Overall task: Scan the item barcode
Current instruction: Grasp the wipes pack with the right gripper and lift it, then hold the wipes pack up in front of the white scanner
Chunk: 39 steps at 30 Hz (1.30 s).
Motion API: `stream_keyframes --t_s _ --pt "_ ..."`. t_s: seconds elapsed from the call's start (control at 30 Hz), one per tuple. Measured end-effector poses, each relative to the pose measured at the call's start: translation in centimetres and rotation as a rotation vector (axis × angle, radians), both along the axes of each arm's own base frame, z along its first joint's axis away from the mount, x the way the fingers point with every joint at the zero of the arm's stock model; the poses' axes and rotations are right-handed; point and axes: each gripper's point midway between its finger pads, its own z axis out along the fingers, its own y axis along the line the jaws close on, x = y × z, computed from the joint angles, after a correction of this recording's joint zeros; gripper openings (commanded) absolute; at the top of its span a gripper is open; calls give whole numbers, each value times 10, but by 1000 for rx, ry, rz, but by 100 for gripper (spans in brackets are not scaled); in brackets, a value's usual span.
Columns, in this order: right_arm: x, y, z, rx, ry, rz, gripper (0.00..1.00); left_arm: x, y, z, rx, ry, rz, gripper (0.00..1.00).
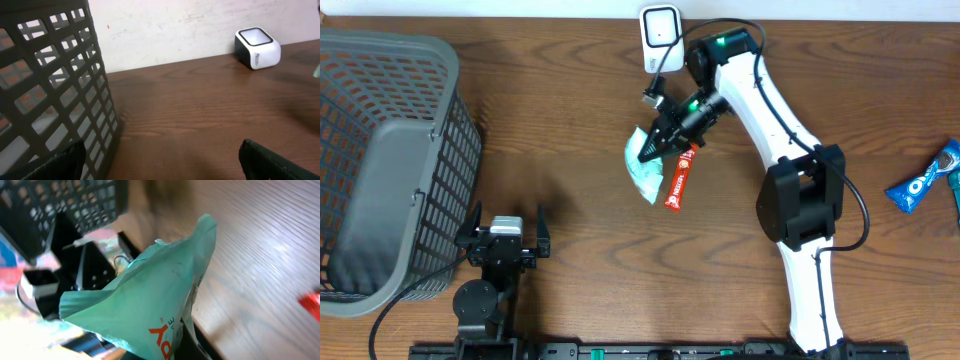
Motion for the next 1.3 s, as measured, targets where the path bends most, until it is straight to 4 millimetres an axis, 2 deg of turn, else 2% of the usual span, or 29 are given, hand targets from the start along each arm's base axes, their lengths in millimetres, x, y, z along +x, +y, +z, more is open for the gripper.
stream_keyframes --t_s 0.33,0.53,0.73,0.87,0.93,1.0,1.07,1.17,1.3 --pt "-18 42 35 386 -202 163 1 0 0 0 0 0 0 98" --pt "-21 59 64 496 -59 65 1 0 0 0 0 0 0 98" --pt "-23 65 74 448 139 -17 1 0 0 0 0 0 0 98" --pt "-24 66 73 412 197 -37 1 0 0 0 0 0 0 98" --pt "-25 64 67 372 193 -31 1 0 0 0 0 0 0 98" --pt "-25 60 51 290 146 -8 2 0 0 0 0 0 0 98" --pt "-23 50 25 146 87 14 2 0 0 0 0 0 0 98" --pt "-13 23 -19 -162 14 0 1 0 0 0 0 0 0 98" --pt "10 -14 -56 -491 -94 -66 1 0 0 0 0 0 0 98"
